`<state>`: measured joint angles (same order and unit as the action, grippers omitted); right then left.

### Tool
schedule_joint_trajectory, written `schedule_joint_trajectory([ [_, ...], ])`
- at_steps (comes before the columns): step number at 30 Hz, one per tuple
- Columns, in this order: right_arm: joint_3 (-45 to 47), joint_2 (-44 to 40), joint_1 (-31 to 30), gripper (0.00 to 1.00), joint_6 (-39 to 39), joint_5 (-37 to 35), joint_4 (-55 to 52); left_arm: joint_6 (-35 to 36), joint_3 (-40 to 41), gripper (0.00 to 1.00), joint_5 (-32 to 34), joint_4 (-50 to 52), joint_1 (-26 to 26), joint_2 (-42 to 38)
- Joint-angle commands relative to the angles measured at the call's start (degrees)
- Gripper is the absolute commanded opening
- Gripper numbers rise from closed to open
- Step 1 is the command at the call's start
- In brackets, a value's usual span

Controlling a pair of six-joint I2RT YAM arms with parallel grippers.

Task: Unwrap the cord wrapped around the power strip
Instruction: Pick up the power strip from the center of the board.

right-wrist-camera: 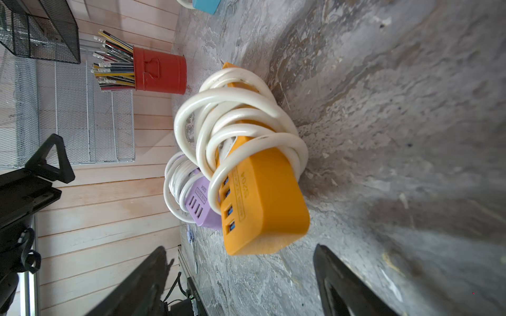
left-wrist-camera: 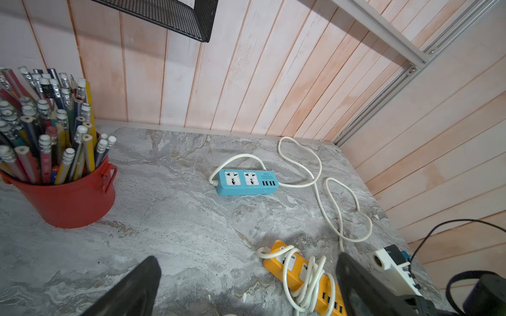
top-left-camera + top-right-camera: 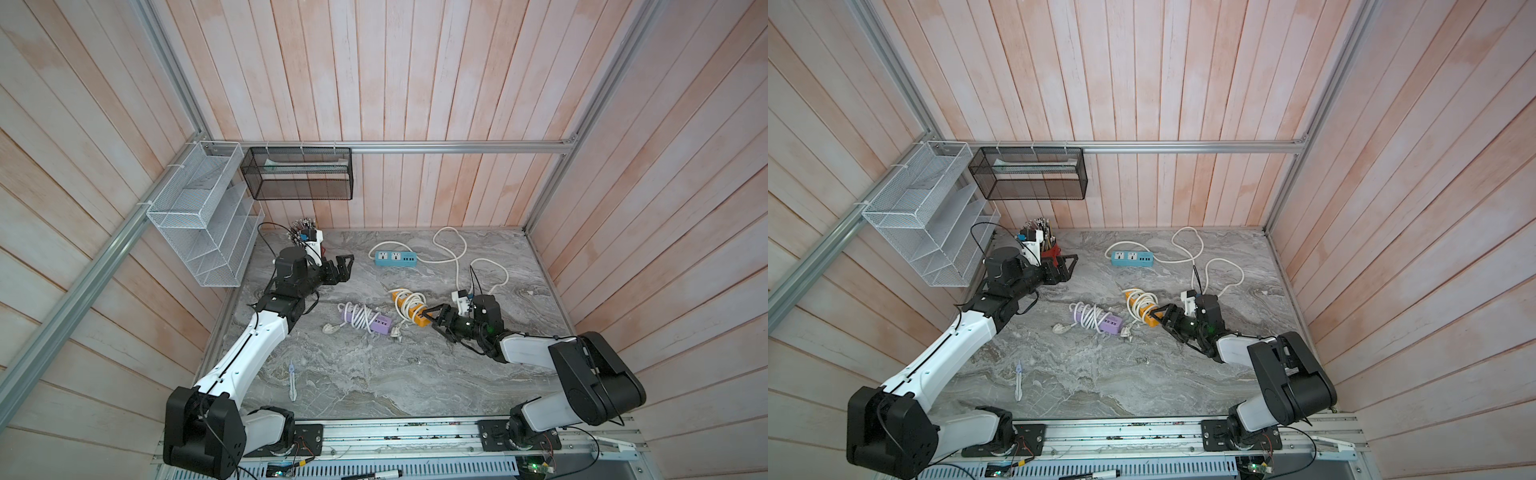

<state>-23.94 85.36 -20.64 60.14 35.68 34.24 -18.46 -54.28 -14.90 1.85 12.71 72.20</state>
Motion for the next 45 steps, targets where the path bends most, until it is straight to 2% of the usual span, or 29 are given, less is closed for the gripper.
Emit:
schedule_joint_trajectory([
  [1, 2.31, 1.61, -0.28, 0.85, 5.21, 0.13, 8.90, 1.70, 0.81, 1.00, 2.50, -0.05, 0.03, -1.44],
  [11, 5.58, 8.16, -0.78, 0.81, 13.93, -1.91, 25.38, 1.23, 1.02, 1.00, 1.89, -0.87, 0.03, -1.54],
  [29, 0.22, 22.36, -6.87, 0.75, 23.26, -9.96, 40.07, 1.22, 1.55, 1.00, 1.11, -1.94, 0.03, -1.53],
  [31, 0.21, 22.74, -7.15, 0.70, 23.52, -11.04, 40.03, 1.19, 1.55, 1.00, 1.18, -1.94, 0.03, -1.71],
  [32, 0.35, 22.78, -7.30, 0.63, 23.69, -11.49, 39.99, 1.17, 1.63, 1.00, 1.14, -1.95, 0.03, -1.80],
  [34, 0.85, 22.66, -7.25, 0.48, 23.71, -12.38, 39.62, 1.30, 1.72, 1.00, 1.28, -2.01, 0.03, -1.96],
  [36, 0.92, 22.57, -7.14, 0.23, 23.71, -12.81, 39.08, 1.28, 1.81, 1.00, 1.31, -2.14, 0.03, -1.98],
  [39, 0.68, 22.66, -7.20, 0.03, 23.49, -12.74, 38.72, 1.29, 1.81, 1.00, 1.11, -2.34, 0.03, -1.89],
  [40, 0.59, 22.66, -7.21, 0.00, 23.45, -12.57, 38.64, 1.26, 1.79, 1.00, 1.14, -2.29, 0.03, -1.89],
  [45, 0.23, 22.57, -7.04, 0.00, 22.83, -12.06, 38.72, 1.42, 1.81, 1.00, 1.35, -2.11, 0.01, -2.08],
])
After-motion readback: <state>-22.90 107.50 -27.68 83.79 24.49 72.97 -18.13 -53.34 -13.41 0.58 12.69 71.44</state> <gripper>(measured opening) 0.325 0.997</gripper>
